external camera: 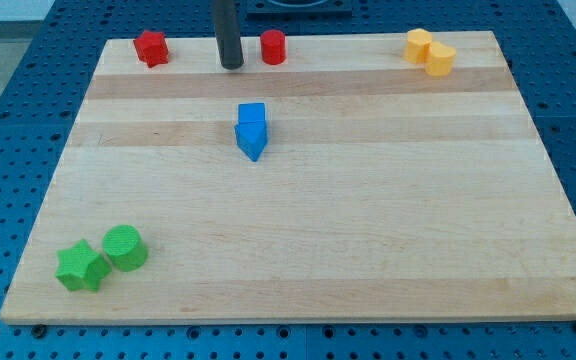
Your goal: Place the red circle to the center top of the board
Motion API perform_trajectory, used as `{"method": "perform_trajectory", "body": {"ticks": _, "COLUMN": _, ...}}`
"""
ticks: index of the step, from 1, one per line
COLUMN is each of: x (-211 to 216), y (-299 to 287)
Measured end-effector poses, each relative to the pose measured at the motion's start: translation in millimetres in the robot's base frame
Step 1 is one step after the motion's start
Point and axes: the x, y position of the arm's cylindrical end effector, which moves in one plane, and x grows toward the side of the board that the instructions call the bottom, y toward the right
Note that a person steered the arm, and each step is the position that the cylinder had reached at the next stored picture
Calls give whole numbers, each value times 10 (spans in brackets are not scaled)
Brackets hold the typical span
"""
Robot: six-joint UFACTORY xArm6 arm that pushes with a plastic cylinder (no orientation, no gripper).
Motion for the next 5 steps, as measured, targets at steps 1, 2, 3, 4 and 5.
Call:
{"method": "perform_trajectory", "body": {"ticks": 1, "x": -110, "y": 20}}
{"method": "perform_trajectory", "body": {"ticks": 2, "x": -169, "y": 22}}
{"method": "perform_trajectory", "body": {"ticks": 3, "x": -212, "y": 134}}
{"method": "perform_trajectory", "body": {"ticks": 4, "x": -263, "y": 392}}
{"method": "perform_trajectory", "body": {"ticks": 5, "x": -346, "y": 508}}
